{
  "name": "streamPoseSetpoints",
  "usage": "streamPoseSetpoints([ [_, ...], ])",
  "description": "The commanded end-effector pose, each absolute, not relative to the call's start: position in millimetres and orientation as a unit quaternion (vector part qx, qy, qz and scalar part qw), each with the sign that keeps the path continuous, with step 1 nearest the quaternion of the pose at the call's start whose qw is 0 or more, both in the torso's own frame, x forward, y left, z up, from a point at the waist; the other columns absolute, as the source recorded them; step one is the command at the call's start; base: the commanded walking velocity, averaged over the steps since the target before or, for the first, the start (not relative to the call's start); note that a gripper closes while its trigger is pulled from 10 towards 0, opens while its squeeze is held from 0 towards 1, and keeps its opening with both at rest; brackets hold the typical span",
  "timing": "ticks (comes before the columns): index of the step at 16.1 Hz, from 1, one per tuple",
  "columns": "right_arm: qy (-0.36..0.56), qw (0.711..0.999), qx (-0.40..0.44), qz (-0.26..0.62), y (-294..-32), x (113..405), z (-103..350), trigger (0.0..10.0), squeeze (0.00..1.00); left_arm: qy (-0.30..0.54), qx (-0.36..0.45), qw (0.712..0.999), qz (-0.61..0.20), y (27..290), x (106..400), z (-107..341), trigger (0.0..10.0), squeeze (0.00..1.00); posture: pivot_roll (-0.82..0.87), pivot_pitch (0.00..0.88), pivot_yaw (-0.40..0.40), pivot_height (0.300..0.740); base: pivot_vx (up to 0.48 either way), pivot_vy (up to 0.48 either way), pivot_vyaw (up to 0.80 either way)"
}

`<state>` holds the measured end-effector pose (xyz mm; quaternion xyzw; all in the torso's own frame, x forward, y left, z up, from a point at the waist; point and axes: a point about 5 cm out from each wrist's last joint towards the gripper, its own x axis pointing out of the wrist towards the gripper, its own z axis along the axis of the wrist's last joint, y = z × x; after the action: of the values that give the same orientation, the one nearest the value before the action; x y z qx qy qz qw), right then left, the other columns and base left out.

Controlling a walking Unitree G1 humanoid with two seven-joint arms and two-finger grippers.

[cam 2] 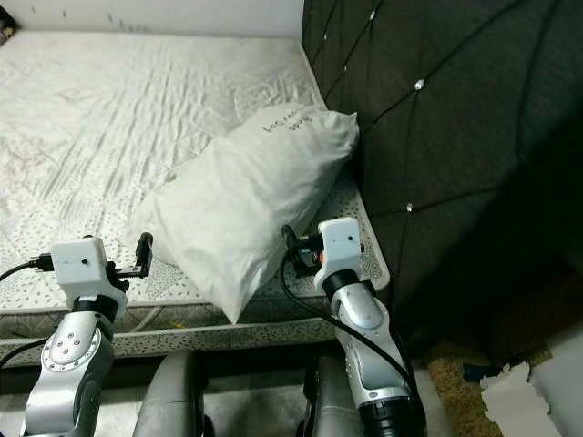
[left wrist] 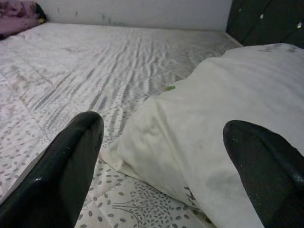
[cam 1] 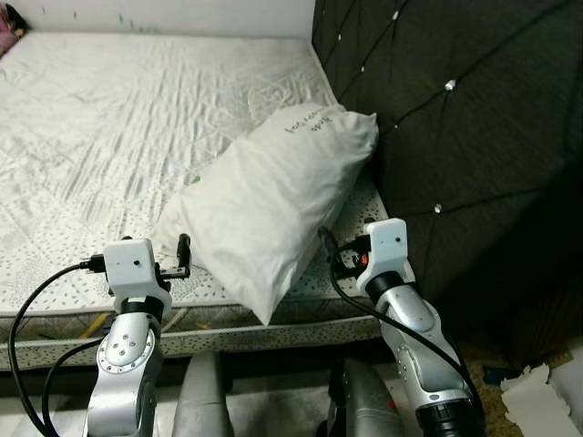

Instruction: Clean up the room

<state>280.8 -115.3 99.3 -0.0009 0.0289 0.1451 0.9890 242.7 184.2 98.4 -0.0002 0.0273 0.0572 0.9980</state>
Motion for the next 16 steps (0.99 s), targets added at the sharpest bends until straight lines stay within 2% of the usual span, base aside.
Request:
streamPoseSetpoints([
  [1,0.03,0.99,-0.006,0.141,-118.8,282.4,99.5,10.0,0.0,0.029,-0.003,0.998,0.056,181.9,243.5,98.1,10.0,0.0,0.05,0.035,-0.033,0.561,0.0,0.0,0.0],
  [4,0.041,0.988,-0.014,0.148,-117.4,283.7,97.0,10.0,0.0,0.027,-0.005,0.998,0.056,181.3,245.4,98.6,10.0,0.0,0.04,0.031,-0.033,0.527,0.0,0.0,0.0],
  [12,0.129,0.952,-0.079,0.266,-95.4,302.9,78.8,10.0,0.0,0.024,-0.021,0.997,0.07,180.4,251.3,102.2,10.0,0.0,0.07,0.031,-0.037,0.527,0.0,0.0,0.0],
  [16,0.142,0.937,-0.047,0.315,-83.8,318.5,91.1,10.0,0.0,0.026,-0.019,0.997,0.077,181.8,249.5,102.6,10.0,0.0,0.1,0.027,-0.042,0.527,0.0,0.0,0.0],
])
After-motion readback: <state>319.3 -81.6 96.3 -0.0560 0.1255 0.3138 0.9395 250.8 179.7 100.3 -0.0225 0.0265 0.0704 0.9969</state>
